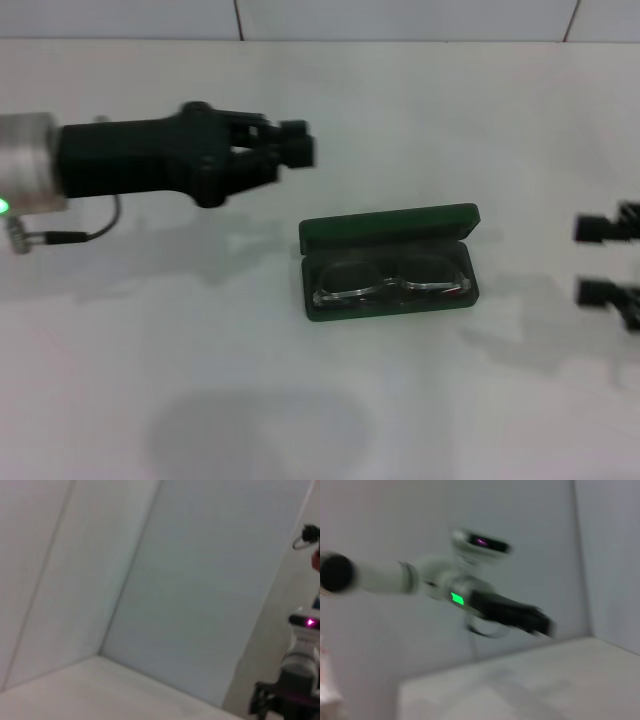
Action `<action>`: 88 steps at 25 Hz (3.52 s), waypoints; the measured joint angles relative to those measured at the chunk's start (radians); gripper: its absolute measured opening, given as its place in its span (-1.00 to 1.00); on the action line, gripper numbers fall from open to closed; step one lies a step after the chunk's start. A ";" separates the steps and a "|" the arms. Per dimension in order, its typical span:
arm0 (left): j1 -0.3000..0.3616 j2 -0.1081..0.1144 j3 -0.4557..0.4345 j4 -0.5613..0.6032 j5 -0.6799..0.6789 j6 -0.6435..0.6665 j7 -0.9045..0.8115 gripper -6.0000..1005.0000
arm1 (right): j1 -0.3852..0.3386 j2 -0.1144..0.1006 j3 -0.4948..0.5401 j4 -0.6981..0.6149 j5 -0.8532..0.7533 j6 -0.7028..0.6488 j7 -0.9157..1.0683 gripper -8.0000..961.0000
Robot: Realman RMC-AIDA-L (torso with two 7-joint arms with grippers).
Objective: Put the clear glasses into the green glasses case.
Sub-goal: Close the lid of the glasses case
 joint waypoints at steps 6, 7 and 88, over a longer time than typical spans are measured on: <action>-0.058 -0.003 0.200 -0.010 -0.003 -0.183 -0.033 -0.64 | 0.000 -0.035 0.191 0.209 -0.056 -0.249 -0.108 0.21; -0.059 -0.003 0.227 -0.010 -0.005 -0.210 -0.042 -0.60 | -0.004 -0.037 0.195 0.215 -0.062 -0.252 -0.113 0.29; -0.188 -0.008 0.642 -0.187 0.013 -0.610 -0.091 -0.77 | 0.046 -0.028 0.201 0.355 -0.163 -0.157 -0.234 0.60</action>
